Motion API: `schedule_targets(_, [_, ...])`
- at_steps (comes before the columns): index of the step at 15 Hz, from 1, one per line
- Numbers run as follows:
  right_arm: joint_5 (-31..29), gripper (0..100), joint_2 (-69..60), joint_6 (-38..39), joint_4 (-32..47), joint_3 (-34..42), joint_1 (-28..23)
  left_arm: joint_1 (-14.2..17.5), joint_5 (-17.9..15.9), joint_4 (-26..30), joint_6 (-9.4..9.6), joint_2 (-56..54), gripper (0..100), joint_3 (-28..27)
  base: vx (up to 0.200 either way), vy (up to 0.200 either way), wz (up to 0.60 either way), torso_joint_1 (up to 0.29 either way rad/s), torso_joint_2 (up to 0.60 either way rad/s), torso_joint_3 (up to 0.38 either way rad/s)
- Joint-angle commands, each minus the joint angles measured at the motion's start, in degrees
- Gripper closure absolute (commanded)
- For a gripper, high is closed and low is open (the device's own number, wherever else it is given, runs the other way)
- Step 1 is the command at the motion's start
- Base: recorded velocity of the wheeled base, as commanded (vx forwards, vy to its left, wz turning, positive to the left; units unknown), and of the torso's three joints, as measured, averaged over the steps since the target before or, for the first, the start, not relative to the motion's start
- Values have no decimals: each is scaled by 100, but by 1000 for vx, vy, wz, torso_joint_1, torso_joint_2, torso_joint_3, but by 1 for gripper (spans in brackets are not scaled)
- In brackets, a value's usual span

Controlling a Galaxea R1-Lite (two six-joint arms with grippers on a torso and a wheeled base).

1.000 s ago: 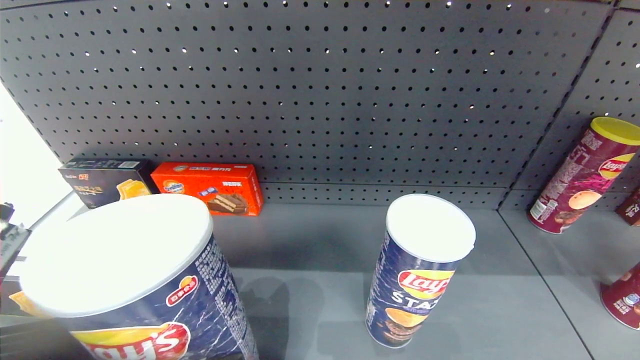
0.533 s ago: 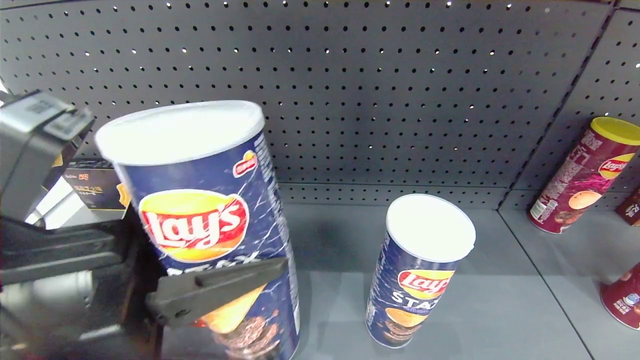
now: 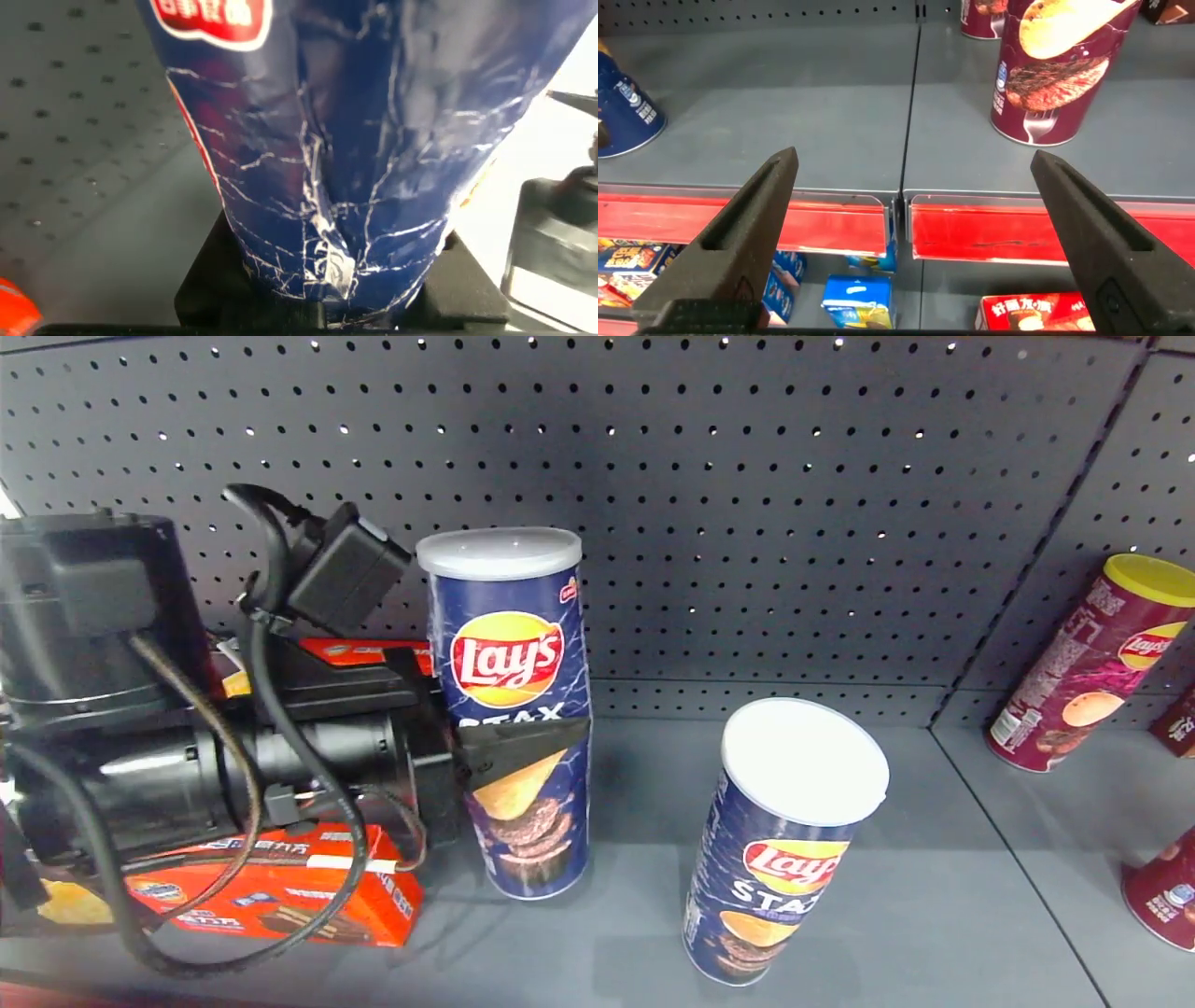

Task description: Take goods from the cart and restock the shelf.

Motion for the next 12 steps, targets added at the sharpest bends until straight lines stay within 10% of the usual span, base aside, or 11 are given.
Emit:
schedule_targets(1, [2,0,-2,0,-1,0,0,140,44,-191,6,839,100,-464,0,0,0,0,0,0])
schedule_targets(12, [2,0,-2,0,-1,0,0,-159,360,-1079,85,2782,100,-2213,0,0,0,0,0,0])
